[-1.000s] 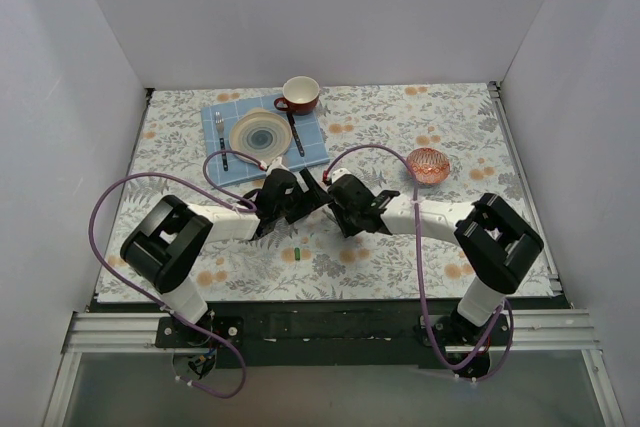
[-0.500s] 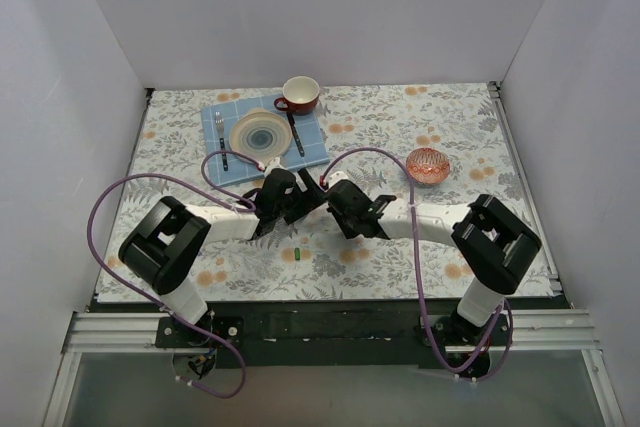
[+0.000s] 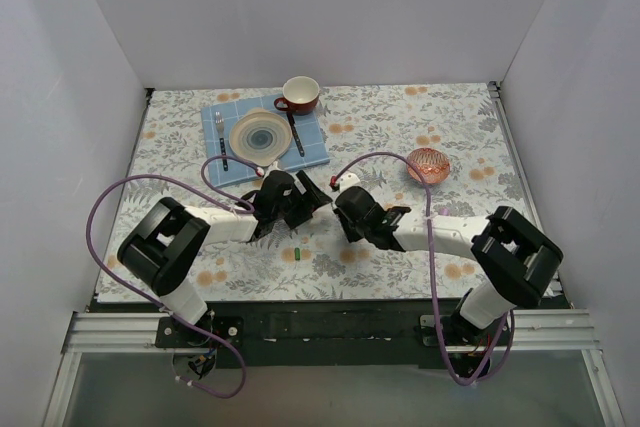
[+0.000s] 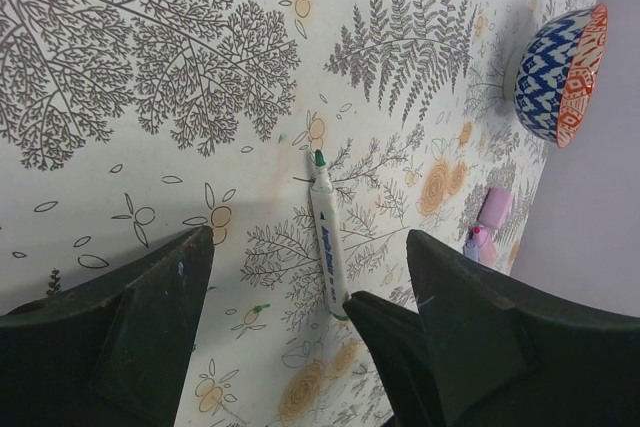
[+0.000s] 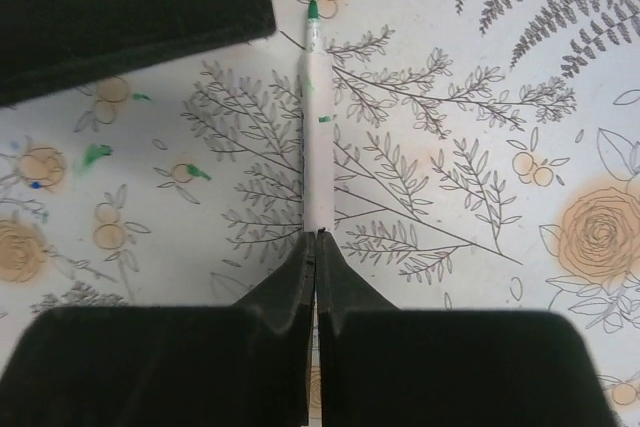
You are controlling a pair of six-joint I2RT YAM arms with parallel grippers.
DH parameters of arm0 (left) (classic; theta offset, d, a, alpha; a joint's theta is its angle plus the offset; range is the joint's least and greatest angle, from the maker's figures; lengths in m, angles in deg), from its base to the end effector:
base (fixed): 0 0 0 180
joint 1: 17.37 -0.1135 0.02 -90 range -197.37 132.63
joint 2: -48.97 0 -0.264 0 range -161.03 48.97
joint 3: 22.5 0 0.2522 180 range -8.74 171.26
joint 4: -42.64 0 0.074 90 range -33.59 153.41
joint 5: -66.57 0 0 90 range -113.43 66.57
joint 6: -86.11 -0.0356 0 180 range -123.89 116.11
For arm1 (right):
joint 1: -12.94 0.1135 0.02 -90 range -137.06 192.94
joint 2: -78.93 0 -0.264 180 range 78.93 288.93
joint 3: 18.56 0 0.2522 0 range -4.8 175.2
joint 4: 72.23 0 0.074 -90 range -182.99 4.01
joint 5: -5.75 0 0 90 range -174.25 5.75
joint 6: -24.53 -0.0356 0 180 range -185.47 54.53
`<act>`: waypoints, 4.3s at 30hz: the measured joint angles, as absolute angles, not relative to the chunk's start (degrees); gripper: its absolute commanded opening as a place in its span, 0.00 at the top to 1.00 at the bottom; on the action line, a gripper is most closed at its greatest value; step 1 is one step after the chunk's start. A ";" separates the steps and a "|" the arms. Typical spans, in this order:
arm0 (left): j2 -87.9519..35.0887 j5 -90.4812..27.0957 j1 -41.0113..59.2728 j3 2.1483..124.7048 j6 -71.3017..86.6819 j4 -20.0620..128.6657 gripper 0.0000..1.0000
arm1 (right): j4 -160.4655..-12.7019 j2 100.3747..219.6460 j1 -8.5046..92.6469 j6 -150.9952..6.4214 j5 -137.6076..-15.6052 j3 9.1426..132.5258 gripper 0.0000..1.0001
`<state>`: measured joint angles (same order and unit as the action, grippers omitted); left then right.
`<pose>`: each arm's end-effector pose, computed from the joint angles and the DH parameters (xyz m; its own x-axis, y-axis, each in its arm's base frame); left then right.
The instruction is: Insert the pens into the pen caps
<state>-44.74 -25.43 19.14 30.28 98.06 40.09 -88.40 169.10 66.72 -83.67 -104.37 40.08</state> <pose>0.2513 -0.1875 0.1437 -0.4999 -0.8464 0.1835 -0.6159 0.1984 -0.7624 0.1919 0.2413 0.1662 -0.6090 -0.3352 -0.7188 -0.4532 0.8909 -0.0315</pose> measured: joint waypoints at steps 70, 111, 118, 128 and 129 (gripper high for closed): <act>-11.30 -19.55 5.05 22.46 93.23 57.33 0.14 | -119.13 187.42 64.14 -70.25 -97.24 67.86 0.99; -41.70 -28.78 20.04 23.11 99.02 27.98 0.32 | -108.84 174.96 64.45 -78.09 -91.95 58.73 0.99; -43.34 -28.93 20.26 23.16 99.42 27.43 0.59 | -106.76 174.30 65.32 -79.93 -91.36 58.73 0.99; -42.70 -30.61 20.24 23.51 98.85 26.45 1.00 | -103.03 172.93 66.13 -81.02 -88.11 56.61 0.57; -42.25 -31.03 20.26 23.51 98.63 26.43 1.00 | -102.79 172.51 66.18 -81.29 -87.80 56.13 0.55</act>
